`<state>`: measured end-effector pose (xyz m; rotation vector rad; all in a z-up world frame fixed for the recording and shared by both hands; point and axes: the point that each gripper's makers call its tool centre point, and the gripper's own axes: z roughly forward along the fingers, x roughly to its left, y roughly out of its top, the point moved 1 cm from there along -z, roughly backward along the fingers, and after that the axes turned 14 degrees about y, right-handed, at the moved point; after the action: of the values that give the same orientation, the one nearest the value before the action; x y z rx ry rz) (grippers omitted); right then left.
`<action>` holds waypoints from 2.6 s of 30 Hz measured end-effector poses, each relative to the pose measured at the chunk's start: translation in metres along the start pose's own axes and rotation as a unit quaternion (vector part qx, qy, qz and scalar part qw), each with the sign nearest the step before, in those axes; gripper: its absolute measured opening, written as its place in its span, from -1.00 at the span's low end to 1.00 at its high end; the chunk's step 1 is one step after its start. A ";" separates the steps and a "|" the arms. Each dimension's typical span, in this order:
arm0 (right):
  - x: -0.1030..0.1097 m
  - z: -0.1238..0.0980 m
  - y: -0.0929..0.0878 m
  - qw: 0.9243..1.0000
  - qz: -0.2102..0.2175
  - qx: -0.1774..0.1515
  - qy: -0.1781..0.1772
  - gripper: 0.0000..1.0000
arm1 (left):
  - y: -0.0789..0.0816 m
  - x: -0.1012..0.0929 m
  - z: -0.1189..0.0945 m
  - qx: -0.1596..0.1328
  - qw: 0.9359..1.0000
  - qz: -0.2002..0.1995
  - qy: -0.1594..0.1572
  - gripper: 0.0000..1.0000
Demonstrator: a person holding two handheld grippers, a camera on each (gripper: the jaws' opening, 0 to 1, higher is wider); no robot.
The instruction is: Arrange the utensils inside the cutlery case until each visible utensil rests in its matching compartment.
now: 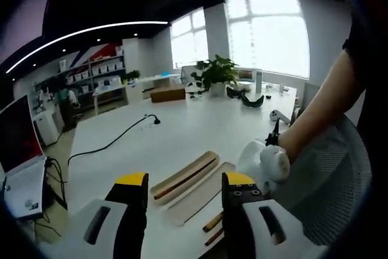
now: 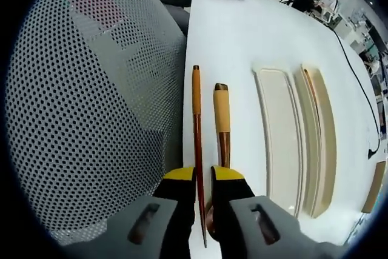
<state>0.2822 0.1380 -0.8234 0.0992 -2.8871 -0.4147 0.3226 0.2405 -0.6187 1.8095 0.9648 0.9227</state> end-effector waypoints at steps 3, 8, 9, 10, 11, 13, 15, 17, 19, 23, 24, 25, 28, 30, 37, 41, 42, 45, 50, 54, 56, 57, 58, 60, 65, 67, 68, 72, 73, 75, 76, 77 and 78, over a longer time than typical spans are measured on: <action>-0.001 0.000 0.001 1.000 -0.002 0.002 0.000 -0.88 | 0.000 0.002 0.000 -0.001 1.000 -0.007 -0.001 -0.01; -0.001 0.002 0.005 1.000 -0.011 0.011 0.004 -0.88 | -0.002 0.004 0.000 0.001 1.000 -0.012 -0.002 -0.01; -0.001 0.002 0.005 1.000 -0.011 0.012 0.005 -0.89 | -0.002 0.004 0.000 0.001 1.000 -0.013 -0.002 -0.01; -0.002 0.003 0.006 1.000 -0.012 0.013 0.006 -0.89 | -0.003 0.004 0.000 0.002 1.000 -0.012 -0.003 -0.01; -0.002 0.003 0.006 1.000 -0.012 0.013 0.006 -0.89 | -0.003 0.004 0.000 0.002 1.000 -0.011 -0.003 -0.01; -0.001 0.003 0.009 1.000 -0.011 0.011 0.007 -0.89 | -0.003 0.004 0.000 0.002 1.000 -0.010 -0.003 -0.01; -0.002 0.004 0.010 1.000 -0.011 0.012 0.007 -0.90 | -0.003 0.004 0.000 0.002 1.000 -0.011 -0.004 -0.01; -0.001 0.004 0.010 1.000 -0.015 0.015 0.005 -0.90 | -0.003 0.004 0.000 0.002 1.000 -0.011 -0.003 -0.01; 0.000 0.004 0.010 1.000 -0.021 0.017 0.003 -0.91 | -0.003 0.004 0.000 0.002 1.000 -0.012 -0.002 -0.01; 0.000 0.005 0.010 0.999 -0.037 0.010 0.005 -0.94 | -0.003 0.005 0.000 0.002 1.000 -0.011 -0.001 -0.01; 0.000 0.004 0.010 0.999 -0.036 0.006 0.006 -0.95 | -0.003 0.005 0.000 0.003 1.000 -0.010 0.000 -0.01; 0.000 0.004 0.010 0.999 -0.036 0.000 0.006 -0.95 | -0.004 0.005 0.000 0.003 1.000 -0.010 0.000 -0.01; -0.001 0.004 0.011 0.999 -0.035 -0.004 0.005 -0.98 | -0.004 0.006 0.000 0.005 1.000 -0.012 0.002 -0.01; -0.001 0.004 0.012 0.999 -0.032 0.001 0.007 -0.99 | -0.004 0.006 0.000 0.006 1.000 -0.009 0.004 -0.01; -0.001 0.004 0.011 1.000 -0.023 -0.002 0.017 -1.00 | -0.006 0.003 0.001 0.012 1.000 -0.003 0.001 -0.01; -0.001 0.004 0.011 1.000 -0.022 -0.003 0.014 -1.00 | -0.007 0.003 0.001 0.014 1.000 0.000 0.001 -0.01; -0.001 0.004 0.011 1.000 -0.023 -0.004 0.014 -1.00 | -0.007 0.003 0.001 0.014 1.000 -0.001 0.001 -0.01; -0.001 0.004 0.011 1.000 -0.023 -0.008 0.010 -1.00 | -0.006 0.002 0.001 0.013 1.000 0.000 0.002 -0.02; 0.000 0.004 0.012 1.000 -0.024 -0.006 0.007 -1.00 | -0.006 0.003 0.000 0.013 1.000 -0.001 0.008 -0.02; -0.001 0.004 0.012 1.000 -0.020 -0.009 0.007 -1.00 | -0.007 0.003 0.000 0.015 1.000 0.000 0.008 -0.02; 0.000 0.003 0.011 1.000 -0.011 -0.024 0.006 -1.00 | -0.007 0.002 0.000 0.015 1.000 0.004 0.008 -0.02; 0.000 0.003 0.011 1.000 -0.009 -0.028 0.006 -1.00 | -0.007 0.001 0.000 0.015 1.000 0.004 0.008 -0.02; -0.001 0.002 0.010 0.999 -0.006 -0.032 0.006 -1.00 | -0.007 0.001 0.000 0.015 1.000 0.004 0.008 -0.02; -0.001 0.003 0.011 0.999 -0.004 -0.035 0.007 -1.00 | -0.006 0.002 0.000 0.015 1.000 0.005 0.009 -0.02; 0.000 0.003 0.012 1.000 -0.010 -0.026 0.006 -1.00 | -0.008 0.003 0.000 0.019 1.000 0.007 0.009 -0.02; 0.001 0.003 0.013 1.000 -0.012 -0.025 0.006 -1.00 | -0.009 0.003 0.000 0.020 1.000 0.007 0.009 -0.02; 0.001 0.004 0.013 1.000 -0.015 -0.023 0.005 -1.00 | -0.008 0.004 0.001 0.019 1.000 0.006 0.009 -0.02; 0.002 0.004 0.013 1.000 -0.012 -0.024 0.007 -1.00 | -0.008 0.003 0.000 0.019 1.000 0.007 0.007 -0.02; 0.002 0.004 0.013 1.000 -0.013 -0.023 0.006 -1.00 | -0.008 0.003 0.000 0.019 1.000 0.008 0.007 -0.02; 0.002 0.004 0.013 1.000 -0.014 -0.022 0.006 -1.00 | -0.008 0.003 0.000 0.019 1.000 0.008 0.006 -0.02; 0.002 0.004 0.013 1.000 -0.013 -0.022 0.006 -1.00 | -0.008 0.003 0.000 0.018 1.000 0.007 0.005 -0.02; 0.002 0.003 0.013 1.000 -0.012 -0.022 0.006 -1.00 | -0.008 0.003 0.000 0.018 1.000 0.007 0.005 -0.02; 0.001 0.003 0.013 1.000 -0.011 -0.022 0.006 -1.00 | -0.009 0.003 0.000 0.018 1.000 0.008 0.004 -0.02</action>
<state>0.2796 0.1514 -0.8224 0.1257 -2.8659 -0.4806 0.3220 0.2456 -0.6261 1.8483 0.9796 0.9293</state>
